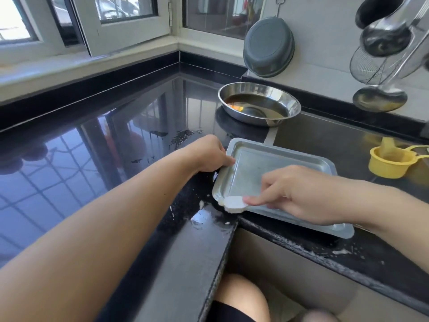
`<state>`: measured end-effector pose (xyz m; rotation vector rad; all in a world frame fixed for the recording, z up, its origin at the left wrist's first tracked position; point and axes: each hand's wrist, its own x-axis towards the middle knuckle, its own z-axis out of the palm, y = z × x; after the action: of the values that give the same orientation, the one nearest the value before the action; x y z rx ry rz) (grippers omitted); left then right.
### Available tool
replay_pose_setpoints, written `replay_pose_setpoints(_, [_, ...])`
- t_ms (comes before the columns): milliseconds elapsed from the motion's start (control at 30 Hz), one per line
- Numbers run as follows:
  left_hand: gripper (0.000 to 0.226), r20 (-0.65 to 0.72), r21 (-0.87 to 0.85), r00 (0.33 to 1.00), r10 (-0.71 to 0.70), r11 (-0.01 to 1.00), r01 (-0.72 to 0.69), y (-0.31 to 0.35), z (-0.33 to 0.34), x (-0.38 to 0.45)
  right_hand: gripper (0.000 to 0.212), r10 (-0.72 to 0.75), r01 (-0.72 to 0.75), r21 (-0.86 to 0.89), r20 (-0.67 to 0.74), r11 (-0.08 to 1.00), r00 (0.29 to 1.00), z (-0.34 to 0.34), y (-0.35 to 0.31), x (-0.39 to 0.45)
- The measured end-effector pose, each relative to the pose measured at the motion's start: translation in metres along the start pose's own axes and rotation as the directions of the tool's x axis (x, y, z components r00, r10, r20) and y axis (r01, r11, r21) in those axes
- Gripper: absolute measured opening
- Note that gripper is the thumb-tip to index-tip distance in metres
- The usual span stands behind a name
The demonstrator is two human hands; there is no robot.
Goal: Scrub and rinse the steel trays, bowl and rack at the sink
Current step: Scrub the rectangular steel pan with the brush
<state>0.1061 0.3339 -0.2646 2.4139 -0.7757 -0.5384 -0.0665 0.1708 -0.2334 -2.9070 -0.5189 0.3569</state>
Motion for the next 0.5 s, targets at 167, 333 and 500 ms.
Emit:
replay_pose_setpoints(167, [0.031,-0.015,0.012,1.000,0.001,1.000,-0.001,0.002,0.004,0.001,0.046,0.013,-0.015,-0.035,-0.038,0.999,0.999,-0.003,-0.001,0.025])
replay_pose_setpoints(333, [0.029,-0.011,0.009,1.000,-0.003,1.000,0.003,0.001,0.004,0.002,0.049,0.008,-0.009,-0.032,-0.036,0.999,0.999,0.000,0.001,0.018])
replay_pose_setpoints(500, [0.038,-0.080,-0.057,0.997,0.021,0.998,-0.026,-0.003,0.010,-0.003,0.041,0.121,-0.123,0.086,0.031,0.989,0.992,0.002,0.027,-0.046])
